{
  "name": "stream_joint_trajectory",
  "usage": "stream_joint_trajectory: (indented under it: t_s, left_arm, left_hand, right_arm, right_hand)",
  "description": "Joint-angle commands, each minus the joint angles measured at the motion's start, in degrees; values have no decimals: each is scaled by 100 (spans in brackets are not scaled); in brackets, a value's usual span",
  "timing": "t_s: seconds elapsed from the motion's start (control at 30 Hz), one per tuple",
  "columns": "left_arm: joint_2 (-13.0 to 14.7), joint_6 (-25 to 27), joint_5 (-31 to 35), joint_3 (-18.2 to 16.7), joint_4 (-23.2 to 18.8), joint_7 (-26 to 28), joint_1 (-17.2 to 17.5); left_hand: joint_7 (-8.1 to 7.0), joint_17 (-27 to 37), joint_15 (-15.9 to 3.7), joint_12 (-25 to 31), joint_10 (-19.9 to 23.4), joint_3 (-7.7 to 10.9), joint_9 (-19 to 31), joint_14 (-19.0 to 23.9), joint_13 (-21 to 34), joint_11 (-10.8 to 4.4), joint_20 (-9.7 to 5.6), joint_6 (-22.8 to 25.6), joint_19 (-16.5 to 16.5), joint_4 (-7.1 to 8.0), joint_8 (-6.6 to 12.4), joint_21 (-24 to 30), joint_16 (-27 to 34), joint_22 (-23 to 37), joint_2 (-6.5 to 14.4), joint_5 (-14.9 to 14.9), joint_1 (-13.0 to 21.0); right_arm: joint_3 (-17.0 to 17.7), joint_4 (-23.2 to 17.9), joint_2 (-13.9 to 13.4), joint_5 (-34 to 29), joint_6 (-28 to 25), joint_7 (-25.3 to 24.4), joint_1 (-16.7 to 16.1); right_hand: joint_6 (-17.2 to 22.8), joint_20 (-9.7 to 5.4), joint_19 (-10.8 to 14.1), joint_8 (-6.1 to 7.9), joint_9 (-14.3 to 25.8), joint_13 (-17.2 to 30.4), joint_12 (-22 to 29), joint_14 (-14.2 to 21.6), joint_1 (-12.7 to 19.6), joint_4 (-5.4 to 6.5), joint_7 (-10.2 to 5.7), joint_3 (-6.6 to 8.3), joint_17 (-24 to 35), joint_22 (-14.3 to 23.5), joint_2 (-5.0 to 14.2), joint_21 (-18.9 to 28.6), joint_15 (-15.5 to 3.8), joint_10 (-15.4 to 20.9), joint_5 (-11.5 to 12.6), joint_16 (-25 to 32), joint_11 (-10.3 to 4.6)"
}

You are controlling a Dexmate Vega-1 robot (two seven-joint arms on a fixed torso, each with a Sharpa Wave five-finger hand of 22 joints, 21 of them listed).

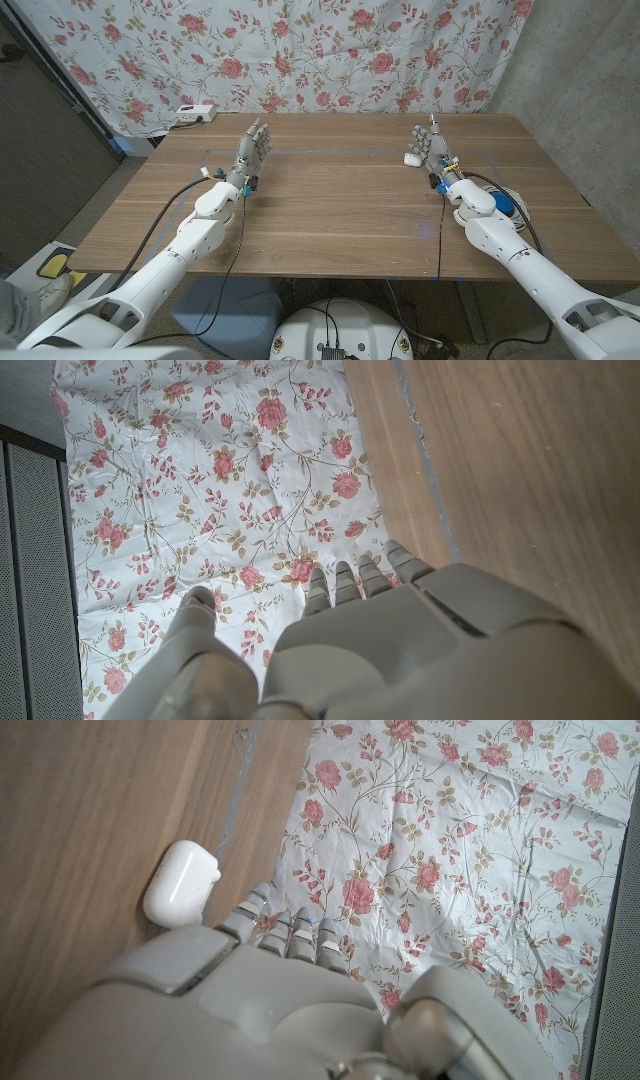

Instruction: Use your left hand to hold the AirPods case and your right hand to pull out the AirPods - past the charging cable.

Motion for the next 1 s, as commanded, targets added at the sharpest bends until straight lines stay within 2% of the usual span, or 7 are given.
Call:
stream_joint_trajectory:
  t_s: [0.03, 0.27, 0.5, 0.7, 0.87, 0.93, 1.0]
  left_arm:
    - [13, -137, -66, 62, 23, 30, -20]
    - [16, -188, -64, 96, 48, 66, -31]
    - [59, -161, -105, 103, 16, 56, -48]
    - [-13, -309, -2, 125, -11, 165, -94]
    - [-131, -270, -69, 157, 107, 211, -91]
    - [-109, -195, -14, 130, -102, 471, 1]
    - [-197, -341, 28, 118, -41, 553, 3]
  left_hand:
    - [-51, 21, 24, 35, 0, 25, 15, -33, 7, 27, 60, 12, 0, -4, 31, 23, 45, 29, 1, 38, 59]
    - [-61, 21, 29, 38, 10, 23, 14, -31, 7, 34, 66, -8, -1, -9, 22, 22, 46, 29, 10, 38, 59]
    - [-56, 21, 24, 38, 15, 21, 14, -28, 7, 42, 62, -6, 0, -13, 22, 22, 46, 29, 15, 38, 58]
    - [-52, 21, 35, 39, 19, 18, 14, -36, 7, 42, 58, -5, 0, -16, 22, 22, 44, 29, 16, 38, 56]
    - [-55, 21, 35, 46, 39, 16, 14, -34, 7, 44, 64, 4, 0, -18, 24, 22, 44, 29, 20, 38, 55]
    - [-55, 21, 41, 45, 39, 15, 14, -32, 7, 36, 63, 4, 1, -20, 24, 22, 45, 29, 21, 37, 55]
    - [-53, 21, 37, 45, 41, 14, 14, -32, 7, 46, 64, 6, 3, -21, 25, 22, 45, 29, 23, 37, 55]
  right_arm:
    - [477, -129, 329, -445, -299, 273, -120]
    - [643, -148, 508, -661, -345, 354, -149]
    - [710, -371, 515, -923, -494, 218, -221]
    - [707, -641, 366, -1218, -700, 41, -258]
    - [746, -618, 349, -1221, -705, 76, -231]
    - [752, -650, 308, -1285, -757, 32, -206]
    - [764, -698, 304, -1287, -824, -6, -215]
  right_hand:
    - [4, 0, 31, 36, 12, 29, 27, -65, 60, 0, 47, -39, 11, 24, 8, 31, -9, 5, 28, 31, 45]
    - [4, 11, 26, 33, 12, 29, 24, -64, 67, -1, 41, -38, 11, 24, 20, 35, -16, 2, 26, 35, 39]
    - [-23, 41, -7, 19, 12, 29, 22, -95, 88, -12, 38, -34, 9, 24, 31, 29, -25, -3, 20, 27, -17]
    - [-42, 43, -39, 12, 12, 31, 22, -128, 109, -23, 23, -28, 9, 24, 40, 22, -35, -2, 17, 19, -28]
    - [-56, 67, -65, 8, 13, 33, 27, -156, 130, -34, -3, -22, 8, 25, 48, 18, -42, 8, 14, 13, 14]
    - [-62, 73, -76, 6, 13, 35, 27, -166, 139, -39, -6, -19, 8, 25, 52, 18, -35, 7, 12, 11, 29]
    - [-80, 77, -89, 0, 14, 37, 30, -175, 150, -44, -23, -15, 8, 25, 57, 16, -29, 9, 11, 11, 52]
